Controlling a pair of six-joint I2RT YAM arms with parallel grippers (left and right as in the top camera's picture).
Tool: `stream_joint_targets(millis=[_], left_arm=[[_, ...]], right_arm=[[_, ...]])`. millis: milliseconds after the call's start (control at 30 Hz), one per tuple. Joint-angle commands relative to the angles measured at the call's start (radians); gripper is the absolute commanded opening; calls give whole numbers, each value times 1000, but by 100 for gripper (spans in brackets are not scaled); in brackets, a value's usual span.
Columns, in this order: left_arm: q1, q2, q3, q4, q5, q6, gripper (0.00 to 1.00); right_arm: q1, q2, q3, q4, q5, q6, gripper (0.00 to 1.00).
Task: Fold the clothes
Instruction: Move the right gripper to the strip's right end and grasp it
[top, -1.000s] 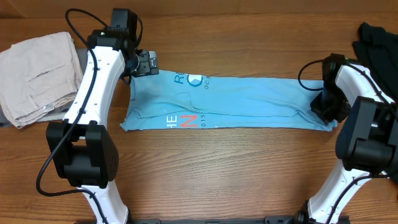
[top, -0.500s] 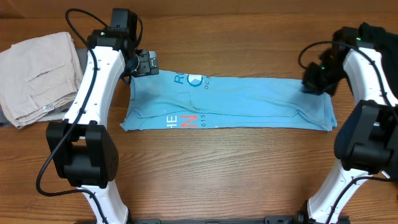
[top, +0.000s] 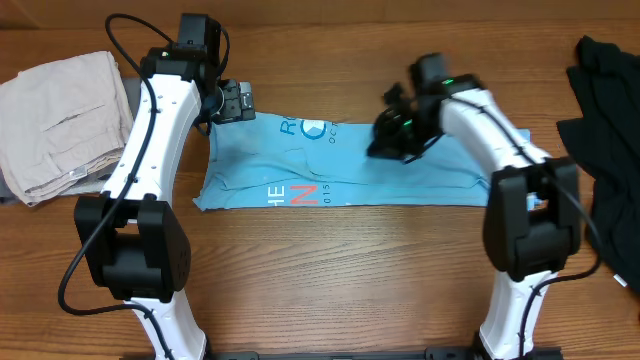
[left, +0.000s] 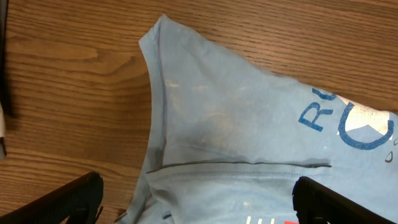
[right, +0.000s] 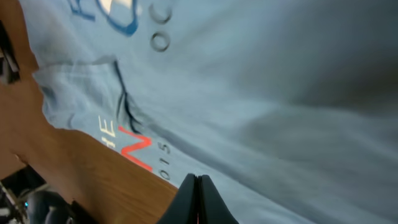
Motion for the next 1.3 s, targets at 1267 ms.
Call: stream_joint_targets(millis=[1267], left_arm=[[5, -8, 9, 2, -9, 5, 100]], right_arm=[[-548, -148, -272, -23, 624, 235, 4]])
